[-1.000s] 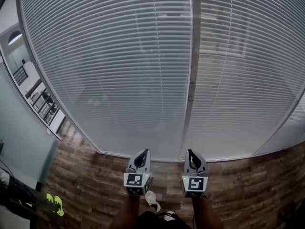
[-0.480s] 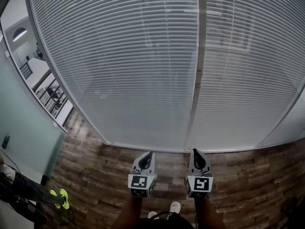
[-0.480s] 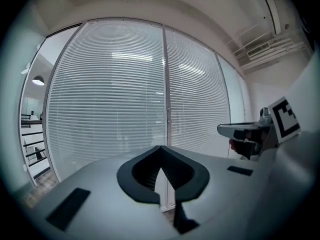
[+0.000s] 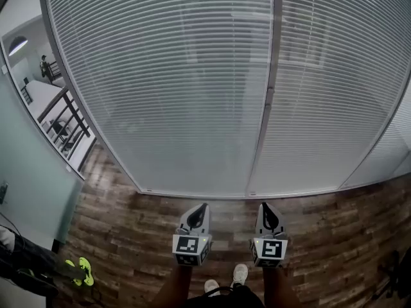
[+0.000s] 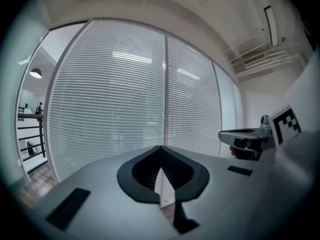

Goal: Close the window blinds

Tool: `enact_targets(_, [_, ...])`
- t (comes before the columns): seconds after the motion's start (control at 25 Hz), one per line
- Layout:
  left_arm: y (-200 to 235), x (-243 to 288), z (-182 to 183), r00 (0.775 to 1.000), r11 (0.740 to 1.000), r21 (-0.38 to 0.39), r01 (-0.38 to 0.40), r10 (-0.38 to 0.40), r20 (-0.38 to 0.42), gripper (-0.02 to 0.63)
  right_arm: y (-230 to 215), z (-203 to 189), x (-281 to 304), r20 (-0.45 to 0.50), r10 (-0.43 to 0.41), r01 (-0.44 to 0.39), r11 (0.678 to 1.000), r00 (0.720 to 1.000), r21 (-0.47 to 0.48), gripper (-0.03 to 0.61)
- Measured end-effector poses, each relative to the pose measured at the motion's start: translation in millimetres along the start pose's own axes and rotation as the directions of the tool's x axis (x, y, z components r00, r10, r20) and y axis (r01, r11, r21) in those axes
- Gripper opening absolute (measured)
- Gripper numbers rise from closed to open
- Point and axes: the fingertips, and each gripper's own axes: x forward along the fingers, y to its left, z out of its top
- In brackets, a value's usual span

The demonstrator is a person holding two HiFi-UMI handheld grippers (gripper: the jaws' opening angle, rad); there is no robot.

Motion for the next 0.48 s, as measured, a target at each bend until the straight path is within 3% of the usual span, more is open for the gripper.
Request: enact_targets(0.48, [-10.5,-33.7,20.4,0.999,1.0,0.005,-0.002,0.001,0.035,-0.006,24.3,11.3,-27.5,0.014,0.022,-0.022,1.0,1.0,-0.023,0.003])
